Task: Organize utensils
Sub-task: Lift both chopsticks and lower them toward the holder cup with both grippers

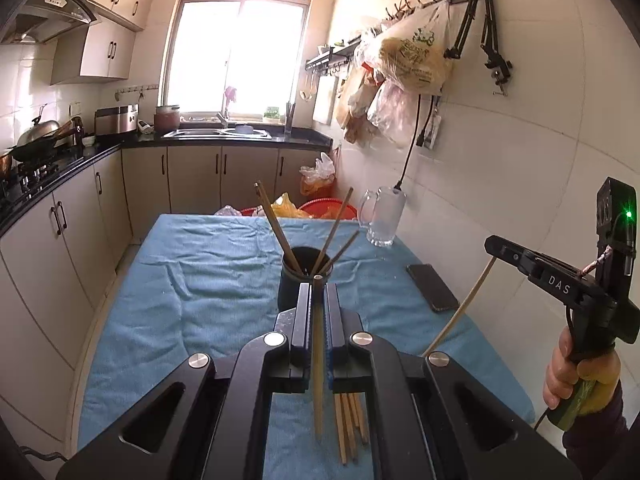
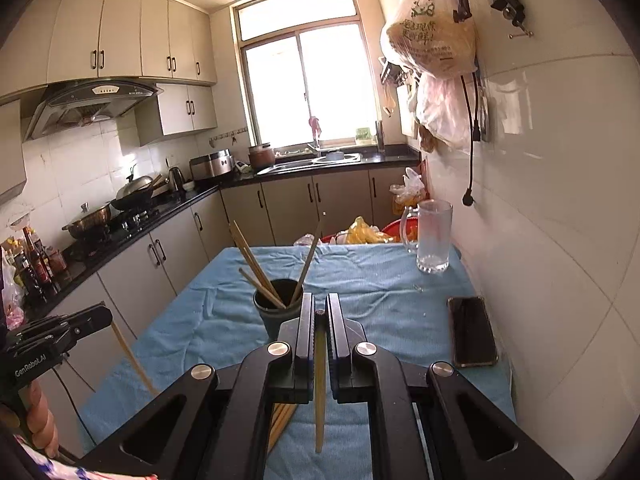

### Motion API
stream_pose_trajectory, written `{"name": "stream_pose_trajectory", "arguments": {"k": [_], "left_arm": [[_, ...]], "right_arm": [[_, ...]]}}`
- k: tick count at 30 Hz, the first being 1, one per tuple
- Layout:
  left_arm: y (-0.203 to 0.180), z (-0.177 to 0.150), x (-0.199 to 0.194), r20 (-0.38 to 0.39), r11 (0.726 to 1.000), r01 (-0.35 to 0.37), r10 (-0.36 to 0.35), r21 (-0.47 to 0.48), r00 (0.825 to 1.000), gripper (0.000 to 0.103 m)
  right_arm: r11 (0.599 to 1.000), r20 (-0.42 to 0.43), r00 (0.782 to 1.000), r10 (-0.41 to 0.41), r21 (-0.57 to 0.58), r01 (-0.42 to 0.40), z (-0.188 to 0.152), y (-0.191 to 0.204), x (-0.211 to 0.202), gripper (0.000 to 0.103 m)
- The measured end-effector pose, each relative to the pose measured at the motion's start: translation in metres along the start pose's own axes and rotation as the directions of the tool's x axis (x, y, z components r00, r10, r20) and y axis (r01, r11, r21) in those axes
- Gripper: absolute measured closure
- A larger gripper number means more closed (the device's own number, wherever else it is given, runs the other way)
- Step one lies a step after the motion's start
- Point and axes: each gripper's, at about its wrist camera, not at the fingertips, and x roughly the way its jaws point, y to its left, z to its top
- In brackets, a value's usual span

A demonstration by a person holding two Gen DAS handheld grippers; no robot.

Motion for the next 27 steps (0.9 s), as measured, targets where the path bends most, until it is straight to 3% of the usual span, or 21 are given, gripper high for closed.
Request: {"name": "stream_pose_trajectory", "arguments": {"k": [14,20,27], "left_arm": [[0.015,0.057,0.022,0.038,1.0,-0.011,0.011,-0.017,0.999,0.099],[0.023,0.091,0.027,0.053,1.0,-0.01,0.011,-0.018,0.999,0.099],[0.019,0.148,0.039,0.13,0.999,-0.034,0.034,-0.001,0.991,0.099]], "right_arm": [[0.999,0.012,1.0,-0.003,-0.037,0.003,0.048,0.003,0.035,0.098],[0.998,0.025,1.0,-0.001,-0.062,0.003,0.084,0.012,0.056,0.098],[0.998,0.066,0.998,0.013,-0.058,-0.009,0.134,0.021,0.085,0.098]]}}
